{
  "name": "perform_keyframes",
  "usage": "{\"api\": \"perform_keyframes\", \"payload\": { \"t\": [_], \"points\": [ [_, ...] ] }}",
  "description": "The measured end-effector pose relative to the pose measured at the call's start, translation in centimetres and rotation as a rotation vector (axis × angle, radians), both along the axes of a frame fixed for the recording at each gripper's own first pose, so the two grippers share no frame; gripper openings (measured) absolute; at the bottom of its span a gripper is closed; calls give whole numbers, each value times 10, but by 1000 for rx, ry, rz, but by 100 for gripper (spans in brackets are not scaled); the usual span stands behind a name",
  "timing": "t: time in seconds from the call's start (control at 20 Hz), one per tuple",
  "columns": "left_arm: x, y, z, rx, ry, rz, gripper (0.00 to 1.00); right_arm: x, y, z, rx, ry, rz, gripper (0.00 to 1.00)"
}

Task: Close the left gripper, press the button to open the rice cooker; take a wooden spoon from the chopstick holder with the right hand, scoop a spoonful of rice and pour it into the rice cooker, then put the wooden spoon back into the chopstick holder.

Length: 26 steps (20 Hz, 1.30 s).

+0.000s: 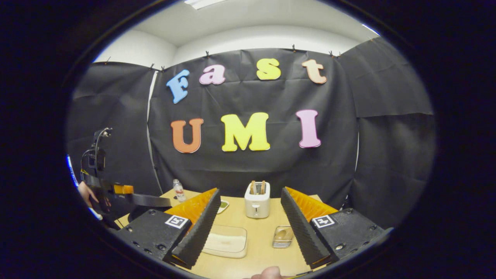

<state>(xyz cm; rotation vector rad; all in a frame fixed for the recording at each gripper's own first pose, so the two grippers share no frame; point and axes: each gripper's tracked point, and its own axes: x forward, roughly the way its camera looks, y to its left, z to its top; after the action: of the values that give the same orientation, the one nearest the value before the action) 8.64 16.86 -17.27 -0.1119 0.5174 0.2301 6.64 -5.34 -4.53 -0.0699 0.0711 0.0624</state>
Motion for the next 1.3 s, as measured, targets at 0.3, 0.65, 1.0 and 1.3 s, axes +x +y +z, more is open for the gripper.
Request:
{"api": "perform_keyframes", "payload": {
  "t": [0.3,0.65,1.0,1.3],
  "points": [
    [-25,-10,-44,8,-1,-11,98,1,7,-5,-7,15,33,100],
    [-36,-12,-74,-13,11,-4,98,0,10,-11,-13,27,37,100],
    [-47,-9,-92,38,20,-10,98,1,21,-20,0,53,59,100],
    [-49,-9,-102,33,13,-6,99,4,36,-23,15,55,87,100]
  ]
}}
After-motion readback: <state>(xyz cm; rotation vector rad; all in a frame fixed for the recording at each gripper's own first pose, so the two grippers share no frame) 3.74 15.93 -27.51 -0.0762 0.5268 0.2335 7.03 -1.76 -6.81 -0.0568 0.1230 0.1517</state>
